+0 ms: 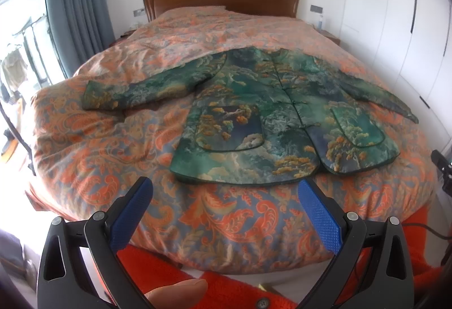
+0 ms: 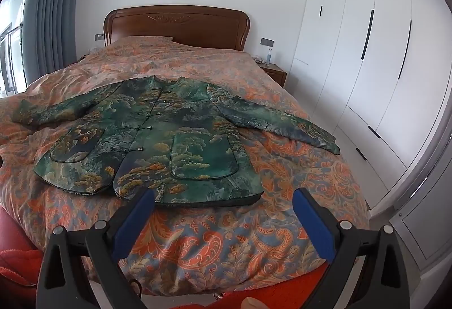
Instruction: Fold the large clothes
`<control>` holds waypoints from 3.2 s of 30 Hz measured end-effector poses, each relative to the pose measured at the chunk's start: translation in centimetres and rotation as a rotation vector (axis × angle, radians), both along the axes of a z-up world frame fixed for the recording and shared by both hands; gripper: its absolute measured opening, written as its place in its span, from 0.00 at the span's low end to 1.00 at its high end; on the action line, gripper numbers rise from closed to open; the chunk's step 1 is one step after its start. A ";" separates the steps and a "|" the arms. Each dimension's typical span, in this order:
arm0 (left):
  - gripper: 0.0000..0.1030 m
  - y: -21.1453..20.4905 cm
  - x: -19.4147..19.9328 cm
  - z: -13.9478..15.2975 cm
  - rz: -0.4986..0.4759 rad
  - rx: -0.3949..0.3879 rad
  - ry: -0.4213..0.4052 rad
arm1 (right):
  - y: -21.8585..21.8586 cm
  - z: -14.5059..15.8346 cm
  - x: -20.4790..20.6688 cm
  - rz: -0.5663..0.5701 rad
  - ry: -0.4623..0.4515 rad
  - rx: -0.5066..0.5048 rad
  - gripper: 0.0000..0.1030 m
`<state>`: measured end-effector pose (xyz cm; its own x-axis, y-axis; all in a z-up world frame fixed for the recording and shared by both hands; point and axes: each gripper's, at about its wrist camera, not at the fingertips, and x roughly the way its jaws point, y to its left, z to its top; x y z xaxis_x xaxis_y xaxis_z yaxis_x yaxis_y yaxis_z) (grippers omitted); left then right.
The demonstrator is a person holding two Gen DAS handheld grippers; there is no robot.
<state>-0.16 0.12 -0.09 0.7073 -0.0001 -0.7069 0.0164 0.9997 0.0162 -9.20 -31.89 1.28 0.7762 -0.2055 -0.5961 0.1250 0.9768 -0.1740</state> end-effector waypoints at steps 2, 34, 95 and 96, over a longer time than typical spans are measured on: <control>0.99 -0.1 -0.1 0.0 -0.002 0.001 -0.002 | 0.1 0.0 -0.1 -0.002 -0.002 0.001 0.97; 0.99 -0.3 -0.2 -0.5 -0.010 -0.004 0.003 | -0.4 0.0 -0.3 -0.013 -0.010 0.011 0.97; 0.99 -0.5 -0.3 -0.5 -0.010 -0.006 0.003 | 0.2 -0.5 0.1 -0.002 0.009 0.010 0.97; 0.99 -0.5 -0.3 -0.5 -0.010 -0.005 0.003 | 0.2 -0.5 0.1 -0.001 0.009 0.010 0.97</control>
